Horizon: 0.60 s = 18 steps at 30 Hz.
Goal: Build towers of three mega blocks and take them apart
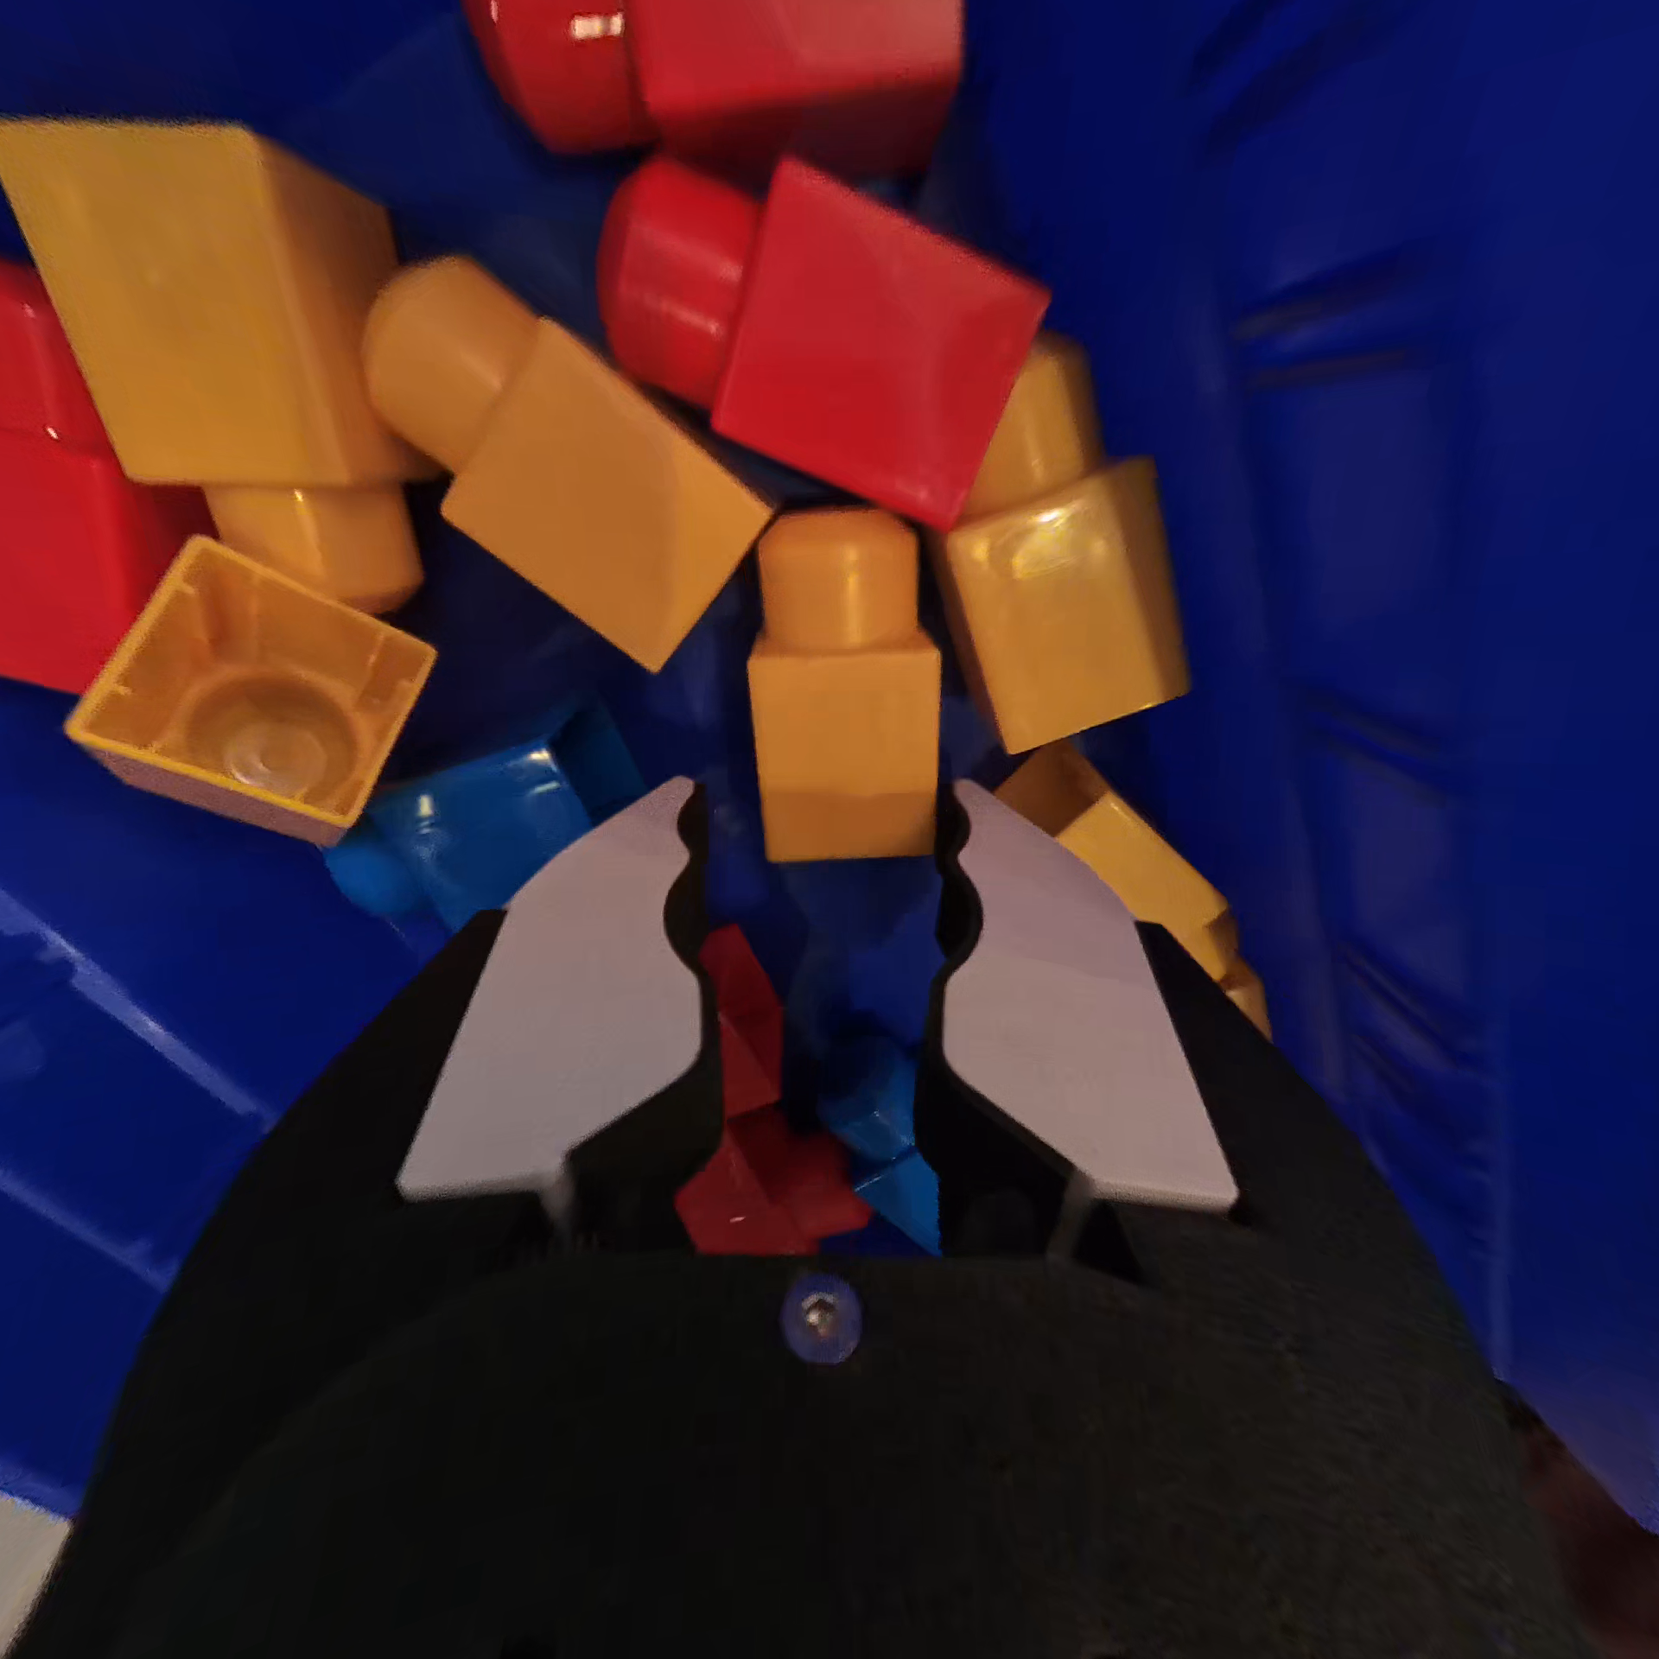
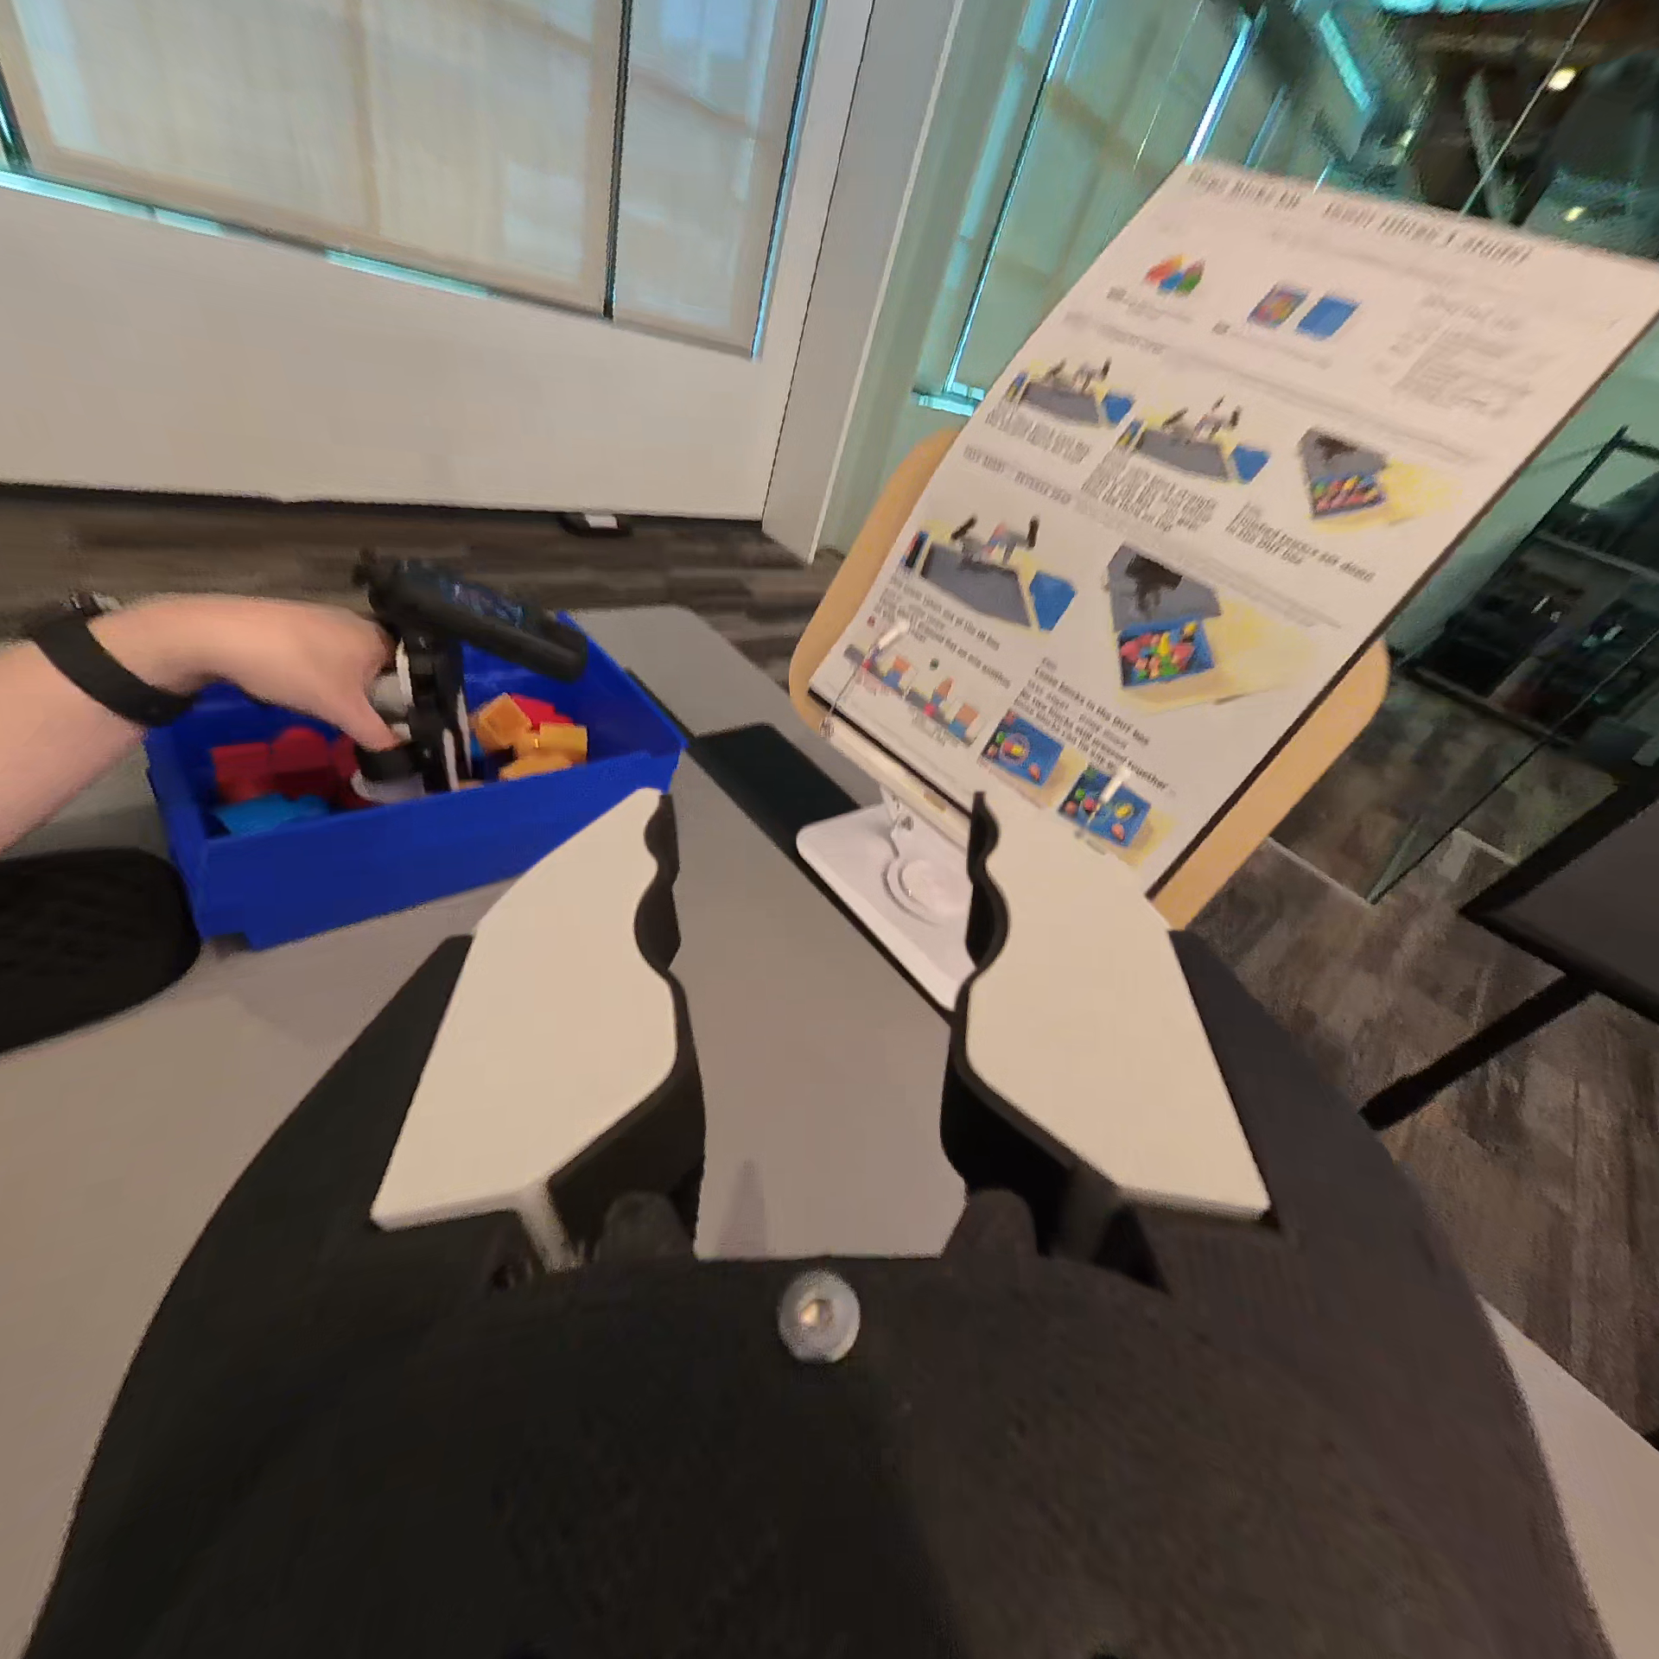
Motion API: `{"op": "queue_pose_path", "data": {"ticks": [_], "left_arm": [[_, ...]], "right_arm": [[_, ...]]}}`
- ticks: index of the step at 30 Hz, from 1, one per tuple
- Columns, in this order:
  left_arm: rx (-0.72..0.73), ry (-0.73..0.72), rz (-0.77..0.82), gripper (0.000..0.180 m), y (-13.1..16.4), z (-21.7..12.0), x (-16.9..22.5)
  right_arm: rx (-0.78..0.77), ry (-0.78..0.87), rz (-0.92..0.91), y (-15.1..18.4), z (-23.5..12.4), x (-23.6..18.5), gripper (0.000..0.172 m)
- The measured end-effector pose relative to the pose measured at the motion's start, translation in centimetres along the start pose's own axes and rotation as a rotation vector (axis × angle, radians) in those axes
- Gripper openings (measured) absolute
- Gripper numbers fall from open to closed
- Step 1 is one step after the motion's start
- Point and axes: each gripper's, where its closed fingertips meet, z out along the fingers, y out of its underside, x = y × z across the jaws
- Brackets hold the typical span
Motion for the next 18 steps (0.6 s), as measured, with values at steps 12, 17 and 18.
{"op": "queue_pose_path", "data": {"ticks": [12,17,18], "left_arm": [[0.217,0.076,0.046,0.037,-1.1,-5.4,0.7],[0.724,0.482,0.332,0.036,-2.3,-17.8,10.8],[0.777,0.551,0.436,0.036,-1.8,-19.5,13.3]], "right_arm": [[-0.071,-0.324,0.148,4.8,6.3,-5.4,0.059],[0.229,-0.672,0.46,1.9,8.4,-10.8,0.058],[0.275,-0.733,0.529,1.3,8.4,-11.5,0.059]]}}
